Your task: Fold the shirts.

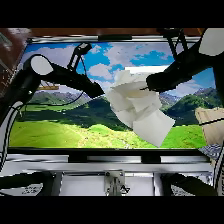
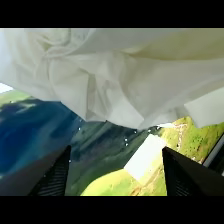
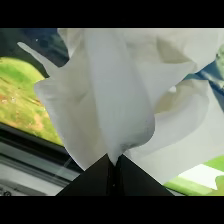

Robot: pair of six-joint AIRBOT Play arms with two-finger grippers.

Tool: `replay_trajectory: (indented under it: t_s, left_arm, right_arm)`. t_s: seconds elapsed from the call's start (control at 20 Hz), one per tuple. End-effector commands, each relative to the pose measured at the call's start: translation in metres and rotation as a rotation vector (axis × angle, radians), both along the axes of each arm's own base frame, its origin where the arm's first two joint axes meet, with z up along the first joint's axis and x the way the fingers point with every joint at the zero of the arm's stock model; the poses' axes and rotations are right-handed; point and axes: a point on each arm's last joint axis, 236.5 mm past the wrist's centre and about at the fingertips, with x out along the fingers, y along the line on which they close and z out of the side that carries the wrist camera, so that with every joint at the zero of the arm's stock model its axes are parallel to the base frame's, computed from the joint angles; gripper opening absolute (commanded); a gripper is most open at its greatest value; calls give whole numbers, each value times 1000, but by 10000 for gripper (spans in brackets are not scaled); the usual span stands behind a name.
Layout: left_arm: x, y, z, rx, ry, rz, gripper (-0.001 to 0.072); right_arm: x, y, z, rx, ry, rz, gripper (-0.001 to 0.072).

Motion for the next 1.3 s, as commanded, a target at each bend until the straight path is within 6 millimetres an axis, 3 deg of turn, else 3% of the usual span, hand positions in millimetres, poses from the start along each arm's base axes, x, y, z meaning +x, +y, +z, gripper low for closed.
replay_trajectory:
  t_s: [0.0,0.3,0.5,0.75,0.8,0.85,0.95,1.0,1.1,1.15,1.25]
  left_arm:
    - [9,-30,-11,-10,-97,-37,720]
    - [11,-103,-38,-18,-259,-133,720]
    - [31,-117,-47,-43,-321,-74,720]
    - [39,-130,-84,-46,-284,-42,693]
    - [44,-132,-85,-58,-291,-22,586]
    - [49,-132,-84,-71,-302,-2,432]
    - [58,-128,-76,-82,-326,25,104]
    - [61,-122,-70,-85,-330,32,59]
    - [72,-102,-38,-107,-367,68,58]
    - [80,-87,-14,-125,-401,97,58]
    - [89,-46,58,-179,-504,169,58]
  right_arm:
    - [-23,9,-1,40,93,14,89]
    - [-30,18,0,78,121,18,90]
    - [-33,24,2,103,131,36,90]
    - [-35,29,3,121,137,48,90]
    - [-36,31,4,131,142,54,90]
    - [-38,34,5,143,146,59,90]
    - [-41,35,9,155,140,68,90]
    - [-41,33,11,149,130,63,90]
    - [-38,19,14,103,90,37,90]
    - [-35,9,15,65,61,30,90]
    - [-26,-16,18,-39,-12,26,90]
